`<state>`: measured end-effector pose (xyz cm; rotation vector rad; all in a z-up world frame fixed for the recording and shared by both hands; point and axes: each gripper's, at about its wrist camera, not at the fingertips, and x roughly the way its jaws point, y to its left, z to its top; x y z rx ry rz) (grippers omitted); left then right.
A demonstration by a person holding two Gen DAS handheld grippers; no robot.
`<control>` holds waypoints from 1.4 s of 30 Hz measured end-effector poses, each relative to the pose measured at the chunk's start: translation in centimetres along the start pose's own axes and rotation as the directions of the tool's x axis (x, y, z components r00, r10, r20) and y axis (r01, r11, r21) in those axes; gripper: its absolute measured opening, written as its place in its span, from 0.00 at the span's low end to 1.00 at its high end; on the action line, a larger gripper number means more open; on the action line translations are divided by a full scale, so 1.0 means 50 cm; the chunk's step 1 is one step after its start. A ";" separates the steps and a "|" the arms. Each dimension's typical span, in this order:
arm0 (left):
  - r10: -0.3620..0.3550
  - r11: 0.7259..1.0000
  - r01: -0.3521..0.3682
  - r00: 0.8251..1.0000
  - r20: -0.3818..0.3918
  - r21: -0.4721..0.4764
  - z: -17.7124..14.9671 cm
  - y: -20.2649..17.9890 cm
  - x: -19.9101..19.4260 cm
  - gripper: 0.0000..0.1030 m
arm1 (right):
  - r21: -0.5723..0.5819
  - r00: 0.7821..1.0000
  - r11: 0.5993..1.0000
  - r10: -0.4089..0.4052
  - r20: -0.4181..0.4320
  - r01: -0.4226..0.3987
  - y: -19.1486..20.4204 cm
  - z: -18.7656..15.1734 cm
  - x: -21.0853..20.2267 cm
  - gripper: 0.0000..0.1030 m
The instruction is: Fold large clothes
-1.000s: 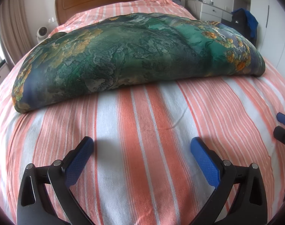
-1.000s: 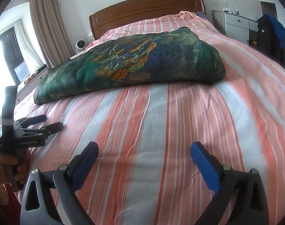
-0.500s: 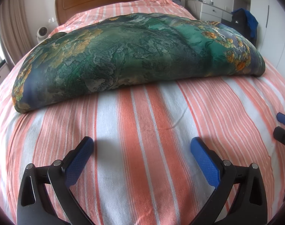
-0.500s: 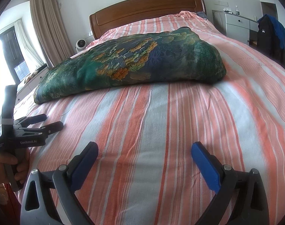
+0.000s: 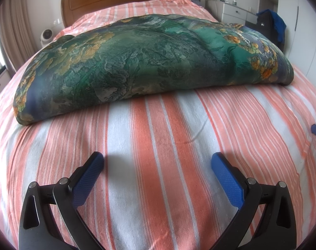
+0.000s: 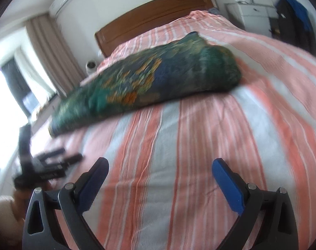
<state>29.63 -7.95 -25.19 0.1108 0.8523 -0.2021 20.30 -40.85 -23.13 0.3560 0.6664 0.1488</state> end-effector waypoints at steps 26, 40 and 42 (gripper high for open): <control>-0.367 0.923 0.357 0.929 0.049 0.140 0.461 -0.076 -0.193 0.99 | 0.044 0.957 0.999 -0.024 0.290 0.012 0.060 0.257 -0.039 0.29; -0.233 0.920 0.260 0.964 -0.125 0.293 0.494 -0.161 -0.129 0.42 | -0.593 0.955 0.796 0.069 0.289 0.122 0.441 0.127 -0.030 0.29; -0.261 0.936 0.286 0.955 -0.140 0.207 0.505 -0.136 -0.114 0.27 | -0.598 0.955 0.792 0.068 0.289 0.124 0.450 0.119 -0.029 0.29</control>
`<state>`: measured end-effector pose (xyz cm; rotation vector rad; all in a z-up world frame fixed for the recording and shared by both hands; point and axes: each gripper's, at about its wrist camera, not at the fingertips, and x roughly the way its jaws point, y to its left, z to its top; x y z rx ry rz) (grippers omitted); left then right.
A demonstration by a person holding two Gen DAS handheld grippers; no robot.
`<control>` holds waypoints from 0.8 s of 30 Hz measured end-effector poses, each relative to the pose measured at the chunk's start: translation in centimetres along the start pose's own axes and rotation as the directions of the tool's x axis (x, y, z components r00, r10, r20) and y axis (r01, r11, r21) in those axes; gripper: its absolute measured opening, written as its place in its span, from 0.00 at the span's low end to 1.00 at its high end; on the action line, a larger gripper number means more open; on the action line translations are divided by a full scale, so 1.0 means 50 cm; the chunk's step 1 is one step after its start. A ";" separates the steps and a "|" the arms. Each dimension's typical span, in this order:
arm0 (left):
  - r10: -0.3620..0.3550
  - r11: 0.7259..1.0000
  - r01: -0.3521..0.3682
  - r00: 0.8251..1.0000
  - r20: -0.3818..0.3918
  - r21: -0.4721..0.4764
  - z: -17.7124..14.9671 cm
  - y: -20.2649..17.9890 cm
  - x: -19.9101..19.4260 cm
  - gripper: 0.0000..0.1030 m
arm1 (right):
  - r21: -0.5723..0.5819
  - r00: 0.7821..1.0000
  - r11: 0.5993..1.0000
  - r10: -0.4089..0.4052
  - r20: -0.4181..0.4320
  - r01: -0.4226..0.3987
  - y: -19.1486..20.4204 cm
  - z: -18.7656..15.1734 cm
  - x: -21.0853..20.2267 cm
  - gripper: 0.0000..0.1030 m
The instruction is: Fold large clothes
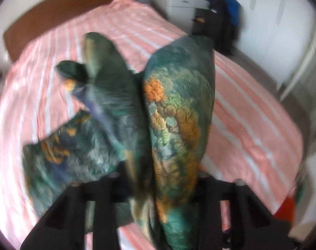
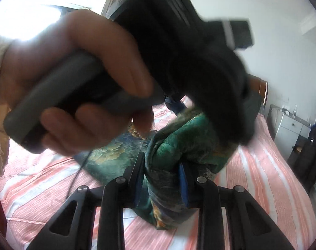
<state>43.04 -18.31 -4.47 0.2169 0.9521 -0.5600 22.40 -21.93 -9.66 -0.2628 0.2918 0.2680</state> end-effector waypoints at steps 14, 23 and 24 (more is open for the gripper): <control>0.022 0.939 0.028 0.990 0.140 -0.342 -0.086 0.413 -0.077 0.22 | 0.344 0.988 0.936 0.114 -0.105 -0.071 -0.074 -0.191 -0.100 0.91; 0.086 0.779 -0.030 0.995 0.059 -0.626 -0.297 0.620 0.054 0.25 | 0.456 0.965 0.888 0.168 -0.201 -0.059 -0.094 -0.282 -0.047 0.91; 0.095 0.785 -0.037 0.994 0.061 -0.618 -0.311 0.613 0.067 0.25 | 0.458 0.964 0.887 0.168 -0.206 -0.057 -0.091 -0.275 -0.040 0.91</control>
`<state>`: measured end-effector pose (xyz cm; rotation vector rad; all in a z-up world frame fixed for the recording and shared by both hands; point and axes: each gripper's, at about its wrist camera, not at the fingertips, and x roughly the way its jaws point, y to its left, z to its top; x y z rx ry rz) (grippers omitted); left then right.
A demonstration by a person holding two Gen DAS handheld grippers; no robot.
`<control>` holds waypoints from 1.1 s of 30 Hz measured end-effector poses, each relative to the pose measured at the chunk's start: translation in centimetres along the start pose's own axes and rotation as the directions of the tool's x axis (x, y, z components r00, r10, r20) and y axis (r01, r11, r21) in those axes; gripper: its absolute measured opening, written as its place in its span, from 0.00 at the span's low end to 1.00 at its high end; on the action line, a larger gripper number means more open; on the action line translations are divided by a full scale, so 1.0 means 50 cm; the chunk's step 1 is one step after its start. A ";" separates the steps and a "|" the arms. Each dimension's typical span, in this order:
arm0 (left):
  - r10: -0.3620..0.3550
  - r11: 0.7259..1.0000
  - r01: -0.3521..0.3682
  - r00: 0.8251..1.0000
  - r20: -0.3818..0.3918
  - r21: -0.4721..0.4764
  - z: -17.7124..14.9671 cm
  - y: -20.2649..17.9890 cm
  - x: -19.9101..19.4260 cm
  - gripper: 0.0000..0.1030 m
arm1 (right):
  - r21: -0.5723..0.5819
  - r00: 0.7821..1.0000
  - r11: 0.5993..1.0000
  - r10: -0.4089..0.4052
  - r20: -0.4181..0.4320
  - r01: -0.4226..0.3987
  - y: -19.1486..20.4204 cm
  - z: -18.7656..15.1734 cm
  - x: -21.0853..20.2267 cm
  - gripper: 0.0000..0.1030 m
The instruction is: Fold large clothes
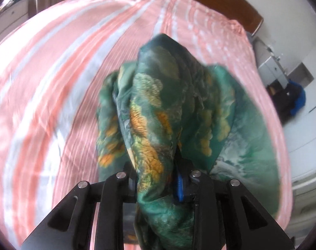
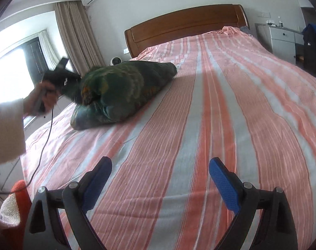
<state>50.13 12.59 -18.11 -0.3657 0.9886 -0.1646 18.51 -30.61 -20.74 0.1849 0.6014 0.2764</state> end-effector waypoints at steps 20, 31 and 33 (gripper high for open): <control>0.100 0.989 -0.081 0.983 0.153 -0.122 -0.255 0.172 -0.163 0.93 | 0.029 0.998 0.999 -0.043 -0.041 0.044 0.055 0.035 0.030 0.91; 0.308 0.950 -0.314 0.927 0.215 -0.007 -0.397 0.123 -0.095 0.97 | -0.118 0.997 0.991 -0.048 0.056 0.054 0.324 0.447 0.297 0.91; 0.302 0.949 -0.315 0.924 0.235 0.017 -0.406 0.123 -0.091 0.99 | -0.182 0.997 0.981 -0.072 0.013 0.073 0.384 0.441 0.389 0.91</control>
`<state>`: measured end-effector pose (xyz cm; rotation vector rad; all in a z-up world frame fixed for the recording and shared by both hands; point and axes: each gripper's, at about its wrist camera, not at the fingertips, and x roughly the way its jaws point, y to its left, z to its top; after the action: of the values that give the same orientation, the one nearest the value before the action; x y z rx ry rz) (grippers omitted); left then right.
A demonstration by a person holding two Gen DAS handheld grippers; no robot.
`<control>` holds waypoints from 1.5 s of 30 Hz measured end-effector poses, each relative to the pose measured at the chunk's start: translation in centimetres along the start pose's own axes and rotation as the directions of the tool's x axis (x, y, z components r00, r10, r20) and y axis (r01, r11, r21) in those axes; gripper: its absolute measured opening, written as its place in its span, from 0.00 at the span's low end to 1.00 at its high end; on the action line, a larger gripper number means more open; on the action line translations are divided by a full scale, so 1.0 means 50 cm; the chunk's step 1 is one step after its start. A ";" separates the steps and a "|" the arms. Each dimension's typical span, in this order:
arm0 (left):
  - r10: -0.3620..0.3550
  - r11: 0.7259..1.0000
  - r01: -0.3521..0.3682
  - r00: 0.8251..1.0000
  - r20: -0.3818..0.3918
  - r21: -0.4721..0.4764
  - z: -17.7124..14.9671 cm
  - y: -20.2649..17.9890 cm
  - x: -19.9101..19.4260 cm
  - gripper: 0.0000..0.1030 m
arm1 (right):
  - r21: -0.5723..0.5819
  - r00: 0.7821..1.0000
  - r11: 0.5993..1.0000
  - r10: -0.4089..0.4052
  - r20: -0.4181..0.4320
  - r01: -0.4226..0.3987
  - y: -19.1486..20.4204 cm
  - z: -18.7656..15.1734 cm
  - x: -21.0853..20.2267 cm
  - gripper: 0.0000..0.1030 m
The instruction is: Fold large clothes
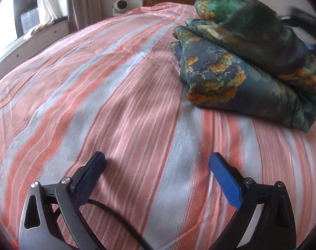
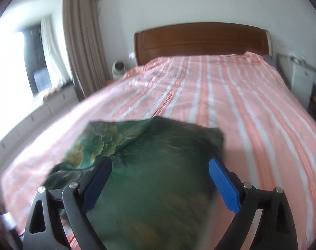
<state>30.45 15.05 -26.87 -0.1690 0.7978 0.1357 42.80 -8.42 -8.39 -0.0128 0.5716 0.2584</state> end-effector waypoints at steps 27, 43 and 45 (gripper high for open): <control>-0.076 0.997 0.075 0.997 -0.035 -0.007 -0.003 0.018 0.014 1.00 | -0.336 0.993 0.940 -0.085 -0.077 0.055 0.286 -0.062 0.295 0.85; -0.057 0.998 0.058 0.998 -0.028 0.010 -0.001 0.015 0.023 1.00 | -0.336 0.990 0.940 -0.096 -0.101 0.057 0.292 -0.051 0.298 0.85; -0.056 0.998 0.056 0.998 -0.024 0.011 -0.004 0.013 0.022 1.00 | -0.335 0.989 0.940 -0.105 -0.102 0.065 0.297 -0.050 0.292 0.84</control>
<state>30.94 15.71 -27.88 -0.1819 0.8167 0.0760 49.66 9.20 -17.45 -0.3809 0.6387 0.2685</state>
